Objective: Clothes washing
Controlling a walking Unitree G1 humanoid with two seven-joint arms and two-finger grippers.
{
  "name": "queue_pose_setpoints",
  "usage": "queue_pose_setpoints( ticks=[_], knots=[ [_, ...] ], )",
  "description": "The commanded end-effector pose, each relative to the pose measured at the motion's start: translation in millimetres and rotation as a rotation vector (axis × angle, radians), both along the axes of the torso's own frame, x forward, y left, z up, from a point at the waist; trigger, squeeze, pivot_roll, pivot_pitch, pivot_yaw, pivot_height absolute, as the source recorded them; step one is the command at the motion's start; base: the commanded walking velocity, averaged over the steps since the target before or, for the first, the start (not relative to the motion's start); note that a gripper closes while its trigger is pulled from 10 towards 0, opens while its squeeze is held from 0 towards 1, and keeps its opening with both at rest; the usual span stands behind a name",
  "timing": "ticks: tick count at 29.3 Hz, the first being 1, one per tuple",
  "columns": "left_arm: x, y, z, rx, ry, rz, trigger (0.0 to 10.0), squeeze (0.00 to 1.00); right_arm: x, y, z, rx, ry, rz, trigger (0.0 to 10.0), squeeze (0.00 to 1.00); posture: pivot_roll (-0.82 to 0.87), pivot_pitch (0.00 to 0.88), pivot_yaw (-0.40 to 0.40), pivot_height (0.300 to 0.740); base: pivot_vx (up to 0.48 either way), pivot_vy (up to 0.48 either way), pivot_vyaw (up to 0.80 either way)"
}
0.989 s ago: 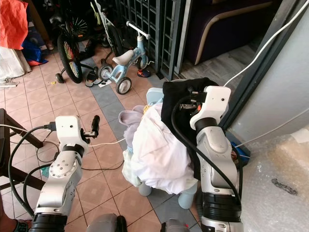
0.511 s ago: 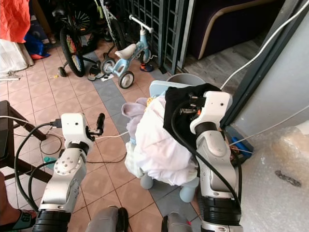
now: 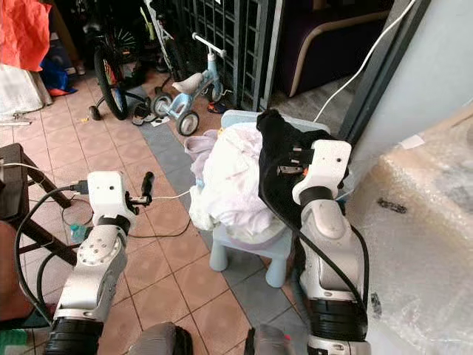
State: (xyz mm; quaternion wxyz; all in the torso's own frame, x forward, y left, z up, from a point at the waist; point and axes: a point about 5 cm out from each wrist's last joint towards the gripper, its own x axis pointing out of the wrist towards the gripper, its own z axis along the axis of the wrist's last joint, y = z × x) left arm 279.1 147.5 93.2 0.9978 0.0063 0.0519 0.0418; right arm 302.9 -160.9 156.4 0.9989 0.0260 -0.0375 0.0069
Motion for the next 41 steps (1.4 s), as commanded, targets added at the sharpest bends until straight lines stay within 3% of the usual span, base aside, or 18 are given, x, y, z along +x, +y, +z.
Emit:
queue_pose_setpoints(
  ticks=[1, 4, 7, 21, 25, 31, 35, 41],
  knots=[
    [1.1, -4.1, 1, -0.002, -0.002, -0.016, 10.0, 0.00, 0.1, -2.5, 3, -0.008, -0.014, -0.023, 10.0, 0.00, -0.03, 0.031, 0.039, 0.740, 0.000, 0.000, -0.80],
    [1.3, -4.8, 2, -0.008, -0.009, -0.023, 10.0, 0.00, 0.9, -3.8, 4, -0.010, -0.014, -0.035, 10.0, 0.00, -0.03, 0.031, 0.040, 0.740, 0.000, 0.000, -0.80],
    [-0.3, -7.6, 7, -0.054, -0.041, -0.085, 10.0, 0.00, 5.5, -16.7, 33, -0.221, -0.157, -0.137, 10.0, 0.00, -0.03, 0.028, 0.042, 0.740, 0.000, 0.000, -0.80],
    [-0.4, -8.3, 10, -0.073, -0.070, -0.119, 10.0, 0.00, 32.6, -64.3, 89, -0.303, -0.300, -0.312, 10.0, 0.00, -0.03, 0.020, 0.040, 0.740, 0.123, 0.000, -0.80],
    [-0.1, -8.1, 10, -0.074, -0.071, -0.120, 10.0, 0.00, 40.5, -66.7, 96, -0.293, -0.307, -0.322, 10.0, 0.00, -0.03, 0.020, 0.043, 0.740, 0.382, 0.000, -0.80],
    [0.6, -8.8, 11, -0.070, -0.075, -0.126, 10.0, 0.00, 56.0, -48.9, 108, -0.301, -0.352, -0.263, 10.0, 0.00, -0.02, 0.021, 0.041, 0.740, 0.406, 0.000, -0.80],
    [-0.4, -6.7, 10, -0.071, -0.070, -0.100, 10.0, 0.00, 64.6, -47.0, 111, -0.295, -0.349, -0.248, 10.0, 0.00, -0.02, 0.025, 0.040, 0.740, 0.248, 0.000, -0.60],
    [-3.8, -7.0, 6, -0.062, -0.052, -0.089, 10.0, 0.00, 84.5, -45.4, 140, -0.333, -0.378, -0.146, 10.0, 0.00, -0.02, 0.030, 0.042, 0.740, 0.000, 0.000, 0.00]
  ],
)
